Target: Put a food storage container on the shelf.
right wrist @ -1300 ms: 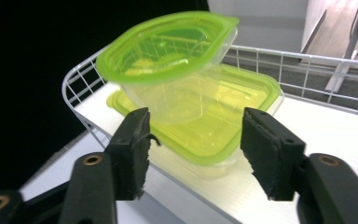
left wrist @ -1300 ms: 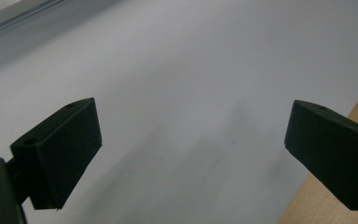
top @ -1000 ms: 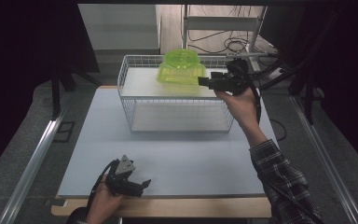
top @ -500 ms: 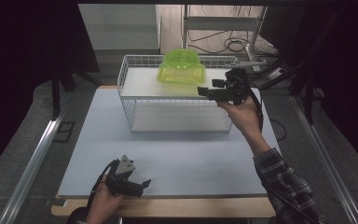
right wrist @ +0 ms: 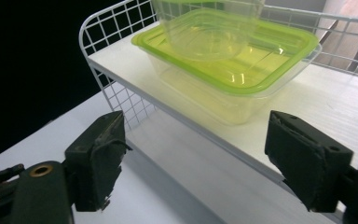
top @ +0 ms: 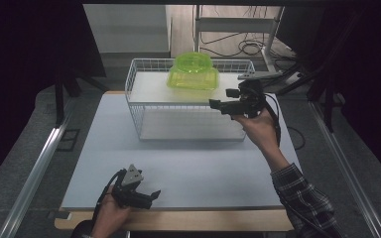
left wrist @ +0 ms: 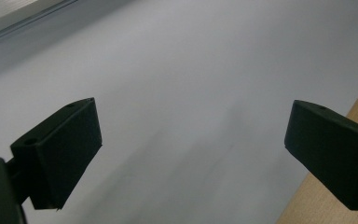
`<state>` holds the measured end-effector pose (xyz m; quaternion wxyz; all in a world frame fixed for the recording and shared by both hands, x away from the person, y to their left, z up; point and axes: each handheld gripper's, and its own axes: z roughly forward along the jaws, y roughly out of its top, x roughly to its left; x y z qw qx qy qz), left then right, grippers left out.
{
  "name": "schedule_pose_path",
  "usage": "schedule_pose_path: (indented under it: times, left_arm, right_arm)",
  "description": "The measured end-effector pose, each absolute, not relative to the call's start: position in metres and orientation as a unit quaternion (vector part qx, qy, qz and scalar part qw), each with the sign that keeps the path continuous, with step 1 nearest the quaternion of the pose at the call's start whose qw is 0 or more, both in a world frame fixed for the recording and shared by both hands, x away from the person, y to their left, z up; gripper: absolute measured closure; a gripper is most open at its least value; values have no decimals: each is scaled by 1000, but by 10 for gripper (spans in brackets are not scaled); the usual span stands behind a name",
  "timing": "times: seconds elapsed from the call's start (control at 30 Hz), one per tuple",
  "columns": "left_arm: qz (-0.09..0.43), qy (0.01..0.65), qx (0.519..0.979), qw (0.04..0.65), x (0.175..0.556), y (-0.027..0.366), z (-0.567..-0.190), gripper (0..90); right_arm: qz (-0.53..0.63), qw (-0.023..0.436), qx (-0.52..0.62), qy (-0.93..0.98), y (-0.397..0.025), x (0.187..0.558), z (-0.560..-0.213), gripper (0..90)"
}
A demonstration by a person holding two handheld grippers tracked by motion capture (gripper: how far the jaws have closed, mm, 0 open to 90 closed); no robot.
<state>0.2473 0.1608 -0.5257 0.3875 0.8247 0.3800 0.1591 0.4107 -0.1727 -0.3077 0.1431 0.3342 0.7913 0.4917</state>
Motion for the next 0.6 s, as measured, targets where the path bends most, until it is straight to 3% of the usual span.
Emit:
schedule_pose_path:
  times: [0.6]
  left_arm:
    - [158, 382, 825, 386, 247, 161, -526, 37]
  right_arm:
    - [479, 147, 319, 804, -177, 398, -321, 109]
